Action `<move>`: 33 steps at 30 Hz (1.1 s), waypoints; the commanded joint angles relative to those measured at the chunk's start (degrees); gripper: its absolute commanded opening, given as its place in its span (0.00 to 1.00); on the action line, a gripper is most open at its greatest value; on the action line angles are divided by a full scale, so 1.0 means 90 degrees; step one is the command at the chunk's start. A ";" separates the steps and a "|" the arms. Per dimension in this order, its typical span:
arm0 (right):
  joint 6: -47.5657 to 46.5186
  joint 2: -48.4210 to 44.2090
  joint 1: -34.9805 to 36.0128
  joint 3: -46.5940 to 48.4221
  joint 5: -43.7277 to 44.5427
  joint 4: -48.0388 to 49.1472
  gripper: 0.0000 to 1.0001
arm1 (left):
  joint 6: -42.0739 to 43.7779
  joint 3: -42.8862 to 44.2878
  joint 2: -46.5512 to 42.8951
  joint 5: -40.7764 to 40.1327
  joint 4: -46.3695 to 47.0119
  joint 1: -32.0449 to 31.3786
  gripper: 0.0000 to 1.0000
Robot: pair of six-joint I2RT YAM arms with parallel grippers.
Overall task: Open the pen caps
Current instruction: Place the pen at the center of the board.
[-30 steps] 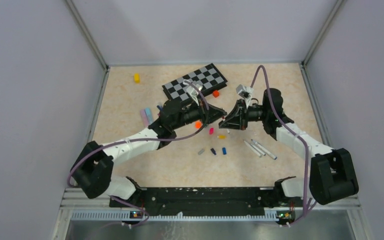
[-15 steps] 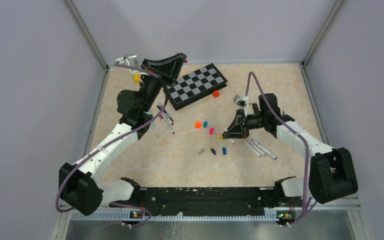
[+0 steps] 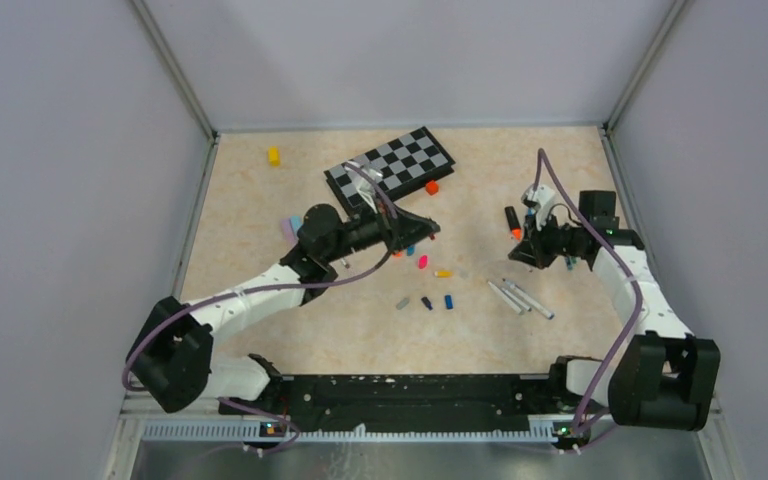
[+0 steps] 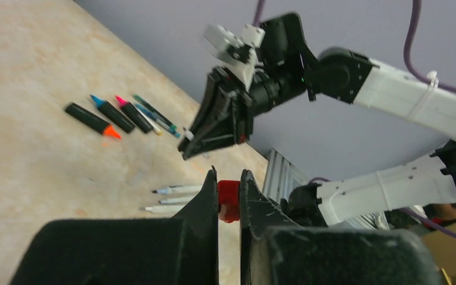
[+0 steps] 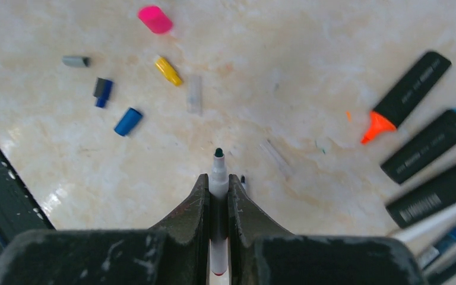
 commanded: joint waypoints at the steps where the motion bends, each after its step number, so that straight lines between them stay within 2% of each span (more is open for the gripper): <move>1: -0.0485 0.0041 -0.0225 0.0086 0.1306 -0.0601 0.00 | 0.0785 0.0008 0.0167 -0.0371 -0.1026 -0.0786 0.00; 8: -0.0557 0.0754 -0.0305 0.0131 0.2265 -0.0762 0.00 | 0.0952 0.0244 0.0832 -0.1251 -0.2026 -0.1595 0.00; 12: -0.0670 0.1129 -0.0321 0.0167 0.2588 -0.0924 0.01 | 0.0955 0.0509 0.1191 -0.1484 -0.2517 -0.1789 0.00; 20: -0.0658 0.1759 -0.0387 0.0117 0.2796 -0.0950 0.09 | 0.0874 0.0754 0.1814 -0.1491 -0.2533 -0.2019 0.00; 27: -0.0639 0.2094 -0.0382 0.0134 0.2824 -0.1018 0.22 | 0.0868 0.1035 0.2272 -0.1444 -0.2592 -0.2147 0.00; 33: -0.0635 0.2139 -0.0382 0.0156 0.2740 -0.1068 0.25 | 0.0867 0.1290 0.2546 -0.1443 -0.2936 -0.2186 0.00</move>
